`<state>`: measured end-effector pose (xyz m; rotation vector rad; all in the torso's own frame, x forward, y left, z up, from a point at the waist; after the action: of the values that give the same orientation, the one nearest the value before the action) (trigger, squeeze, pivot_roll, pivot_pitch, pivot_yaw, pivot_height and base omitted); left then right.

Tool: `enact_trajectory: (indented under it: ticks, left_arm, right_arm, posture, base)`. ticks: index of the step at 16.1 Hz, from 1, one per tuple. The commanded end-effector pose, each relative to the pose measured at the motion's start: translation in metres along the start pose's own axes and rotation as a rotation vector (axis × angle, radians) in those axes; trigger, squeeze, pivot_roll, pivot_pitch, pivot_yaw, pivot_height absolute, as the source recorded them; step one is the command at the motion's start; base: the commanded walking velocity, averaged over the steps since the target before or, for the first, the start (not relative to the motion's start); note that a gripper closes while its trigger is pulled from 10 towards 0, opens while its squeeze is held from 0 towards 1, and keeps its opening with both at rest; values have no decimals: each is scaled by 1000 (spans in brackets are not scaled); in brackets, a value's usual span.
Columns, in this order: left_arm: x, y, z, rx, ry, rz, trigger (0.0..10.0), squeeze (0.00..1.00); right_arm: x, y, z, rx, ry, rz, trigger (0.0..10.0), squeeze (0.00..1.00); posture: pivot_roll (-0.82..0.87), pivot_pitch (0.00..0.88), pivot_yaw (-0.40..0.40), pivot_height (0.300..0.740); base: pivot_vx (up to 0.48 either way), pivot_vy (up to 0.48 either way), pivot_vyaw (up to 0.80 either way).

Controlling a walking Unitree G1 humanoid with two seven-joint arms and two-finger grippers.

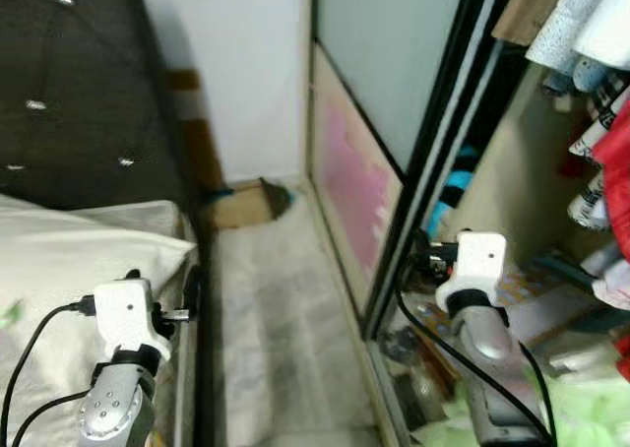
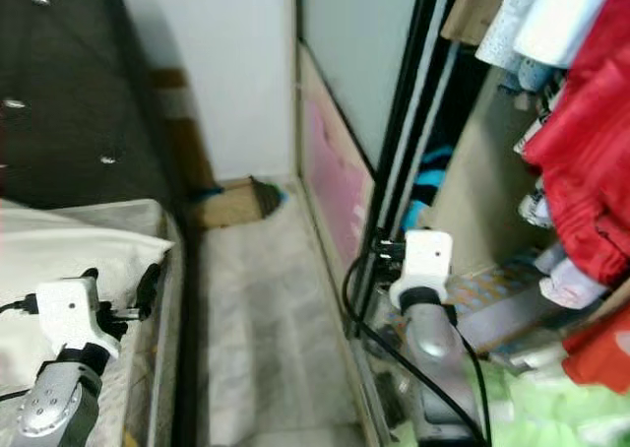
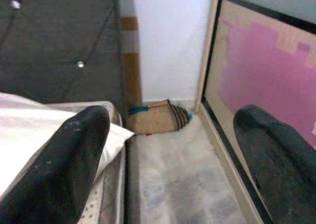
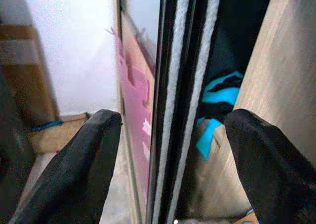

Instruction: Clean up the room

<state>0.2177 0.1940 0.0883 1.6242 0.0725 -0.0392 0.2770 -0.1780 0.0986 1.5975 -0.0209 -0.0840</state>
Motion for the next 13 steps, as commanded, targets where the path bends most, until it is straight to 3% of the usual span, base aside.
enact_trajectory:
  ticks: [1,4,8,10,13]
  left_arm:
    - [0,2,7,2,-45,0,10000,0]
    - [2,4,19,31,-132,8,10000,0]
    - [6,11,13,59,-91,47,10000,0]
    - [16,10,2,86,-67,37,10000,0]
    - [36,13,1,173,-93,76,10000,0]
  right_arm:
    - [-1,3,4,7,-20,5,10000,0]
    - [-1,0,3,-1,-9,-7,10000,0]
    - [2,1,3,2,10,-12,10000,0]
    - [4,2,0,10,24,-12,10000,0]
    - [8,3,-3,14,33,-7,10000,0]
  posture:
    - [-23,0,-18,740]
    - [-26,0,-23,740]
    - [-3,0,-56,740]
    - [-7,0,-58,740]
    - [-3,0,-71,740]
  base:
    - [0,0,800]
    - [0,0,500]
    - [0,0,388]
    - [0,0,0]
    - [0,0,0]
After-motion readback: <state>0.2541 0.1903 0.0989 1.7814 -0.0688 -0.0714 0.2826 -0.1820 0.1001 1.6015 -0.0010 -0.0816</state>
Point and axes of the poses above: a point about 5 cm out from each wrist's last joint towards the gripper, its own x axis pointing out of the wrist towards the gripper, its own y axis along the axis of the wrist's last joint, z = x × y, the point moved 1 cm from there along x, pointing out of the wrist towards the gripper, and after that the axes turned 5 degrees about x, right-handed, at the moved point
